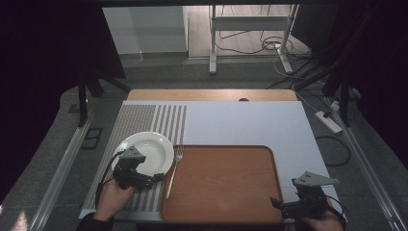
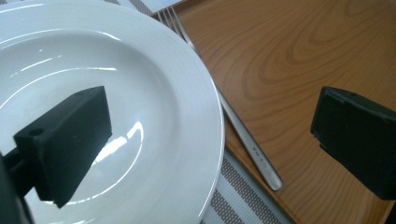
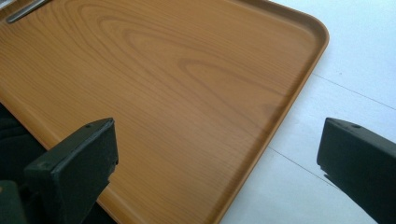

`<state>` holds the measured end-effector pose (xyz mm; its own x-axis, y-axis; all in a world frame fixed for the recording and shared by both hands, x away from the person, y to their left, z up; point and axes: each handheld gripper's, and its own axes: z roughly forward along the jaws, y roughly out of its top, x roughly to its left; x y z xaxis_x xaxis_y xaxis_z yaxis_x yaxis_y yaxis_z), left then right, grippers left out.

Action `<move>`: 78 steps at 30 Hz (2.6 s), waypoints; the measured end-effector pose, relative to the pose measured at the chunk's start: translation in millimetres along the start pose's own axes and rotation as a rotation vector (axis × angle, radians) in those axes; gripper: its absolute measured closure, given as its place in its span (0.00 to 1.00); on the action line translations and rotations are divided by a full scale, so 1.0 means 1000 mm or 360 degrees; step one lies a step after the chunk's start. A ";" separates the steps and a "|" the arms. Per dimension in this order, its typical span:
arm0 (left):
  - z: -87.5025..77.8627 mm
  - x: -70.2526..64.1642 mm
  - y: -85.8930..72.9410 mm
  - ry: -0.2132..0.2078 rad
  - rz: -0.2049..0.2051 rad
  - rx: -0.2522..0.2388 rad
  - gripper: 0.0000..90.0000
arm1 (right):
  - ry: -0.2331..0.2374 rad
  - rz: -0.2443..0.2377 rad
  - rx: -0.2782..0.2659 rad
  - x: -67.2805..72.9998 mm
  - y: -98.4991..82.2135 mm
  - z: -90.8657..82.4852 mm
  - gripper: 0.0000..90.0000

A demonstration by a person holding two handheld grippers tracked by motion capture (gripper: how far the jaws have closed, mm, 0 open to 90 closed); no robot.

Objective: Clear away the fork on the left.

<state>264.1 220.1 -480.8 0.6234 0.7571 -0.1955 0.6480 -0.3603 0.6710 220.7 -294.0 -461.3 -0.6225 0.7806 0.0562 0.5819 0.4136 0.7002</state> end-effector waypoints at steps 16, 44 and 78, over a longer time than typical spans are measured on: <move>-0.015 0.006 -0.019 0.0025 -0.0068 -0.0038 0.00 | -0.0005 0.0000 0.0000 0.001 0.000 0.000 0.00; -0.032 0.010 -0.045 0.0103 -0.0127 -0.0046 0.00 | -0.0014 0.0005 0.0010 0.001 0.000 0.000 0.00; -0.056 0.012 -0.065 0.0192 -0.0150 -0.0061 0.00 | -0.0037 0.0007 0.0027 0.001 0.000 0.001 0.00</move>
<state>204.8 283.1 -486.3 0.5020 0.8474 -0.1729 0.6824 -0.2653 0.6812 220.4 -292.7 -461.7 -0.6078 0.7930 0.0424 0.5934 0.4180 0.6879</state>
